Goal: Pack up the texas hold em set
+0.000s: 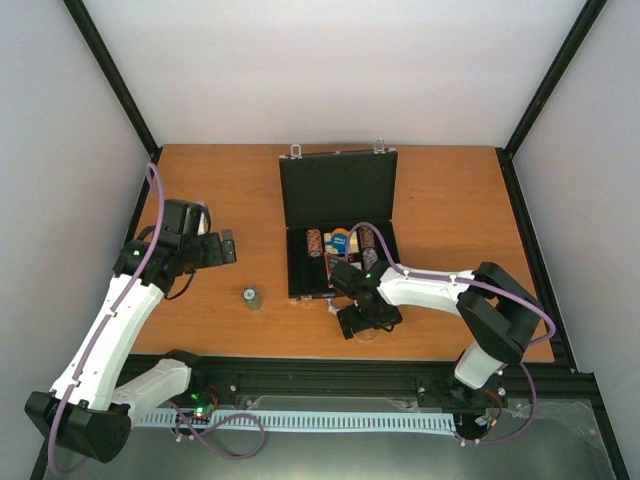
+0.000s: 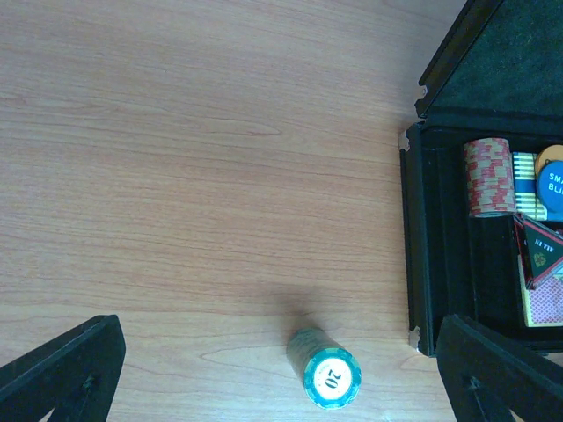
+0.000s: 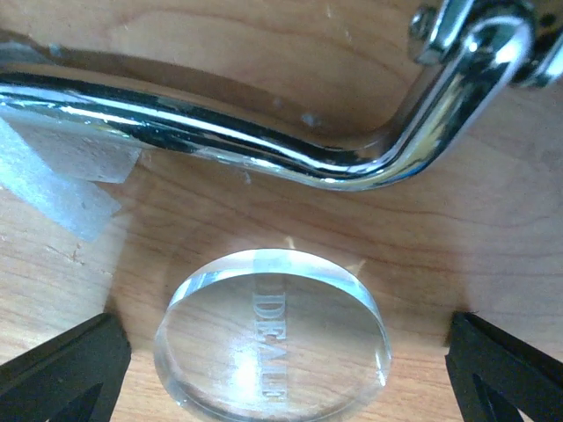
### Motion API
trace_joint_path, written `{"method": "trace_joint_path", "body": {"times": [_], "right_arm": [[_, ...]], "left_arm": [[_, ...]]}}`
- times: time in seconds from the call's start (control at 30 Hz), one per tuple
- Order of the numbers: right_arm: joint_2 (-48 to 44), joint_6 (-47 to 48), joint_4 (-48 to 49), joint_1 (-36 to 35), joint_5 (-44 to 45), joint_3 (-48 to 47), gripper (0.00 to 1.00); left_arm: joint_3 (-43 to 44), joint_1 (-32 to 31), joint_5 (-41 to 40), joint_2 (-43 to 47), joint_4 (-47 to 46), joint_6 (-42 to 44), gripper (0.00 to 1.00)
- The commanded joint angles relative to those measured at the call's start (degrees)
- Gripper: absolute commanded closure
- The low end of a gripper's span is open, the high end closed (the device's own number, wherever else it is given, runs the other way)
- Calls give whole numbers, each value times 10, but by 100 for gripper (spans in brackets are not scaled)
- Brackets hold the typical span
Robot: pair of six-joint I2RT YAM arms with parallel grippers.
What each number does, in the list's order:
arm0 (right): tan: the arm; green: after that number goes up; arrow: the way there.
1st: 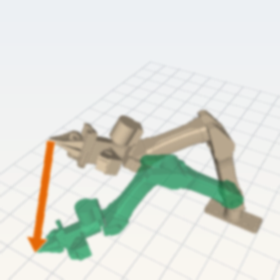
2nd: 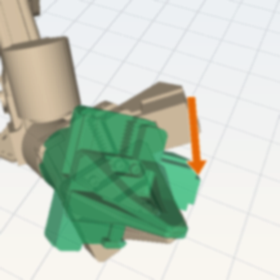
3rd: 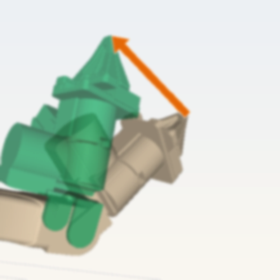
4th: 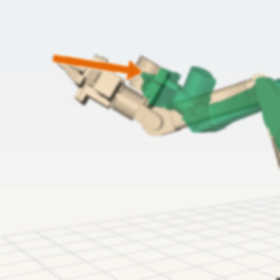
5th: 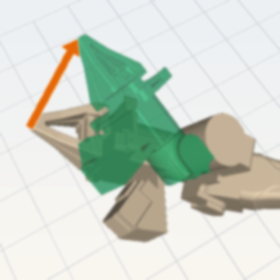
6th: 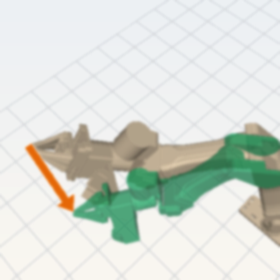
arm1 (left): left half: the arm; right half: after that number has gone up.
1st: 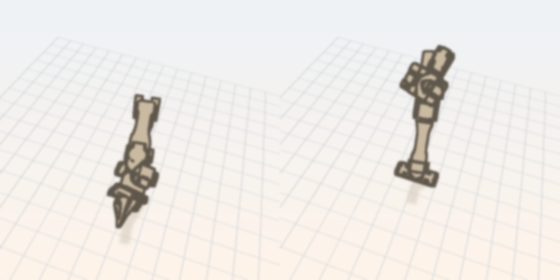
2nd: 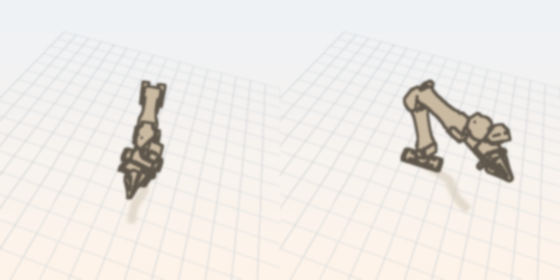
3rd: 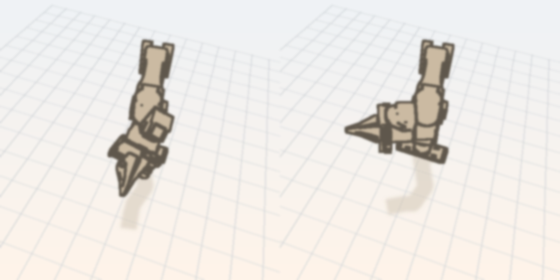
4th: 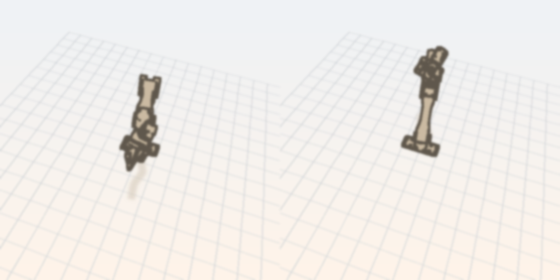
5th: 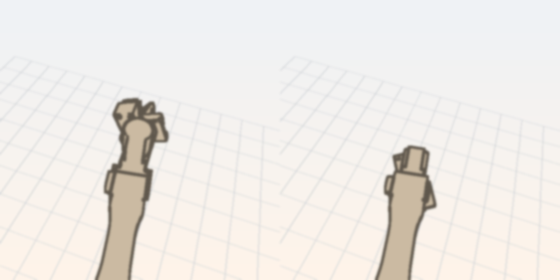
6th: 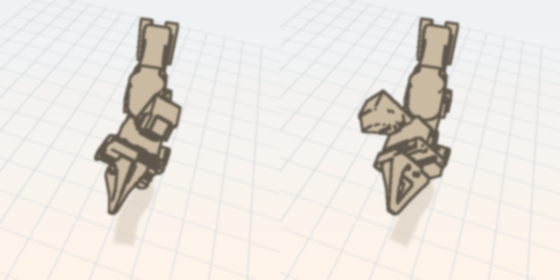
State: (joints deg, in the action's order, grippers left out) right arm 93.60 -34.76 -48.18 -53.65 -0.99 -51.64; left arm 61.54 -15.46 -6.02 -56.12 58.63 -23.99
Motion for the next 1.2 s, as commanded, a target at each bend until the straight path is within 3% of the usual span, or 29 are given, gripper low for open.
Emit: {"method": "trace_joint_path", "body": {"times": [0.0, 0.13, 0.3, 0.47, 0.87, 1.17], "right_arm": [[13, -13, 26, -2, -4, 28, 3], [13, -14, 23, -2, -3, 27, 12], [0, -17, 0, -2, 6, 19, 41], [-17, -23, -27, -2, 15, 7, 58], [-74, -13, -131, -2, 38, -106, 60], [5, 49, -126, 46, 58, -213, 59]], "left_arm": [[1, 2, -4, -1, -7, 9, 0], [1, 2, -4, 0, -7, 10, 0], [1, 2, -6, 4, -6, 10, 0], [1, 2, -6, 3, -8, 10, 0], [-1, 2, -4, 4, -9, 9, 0], [-3, 2, -3, 6, -12, 7, 0]]}}
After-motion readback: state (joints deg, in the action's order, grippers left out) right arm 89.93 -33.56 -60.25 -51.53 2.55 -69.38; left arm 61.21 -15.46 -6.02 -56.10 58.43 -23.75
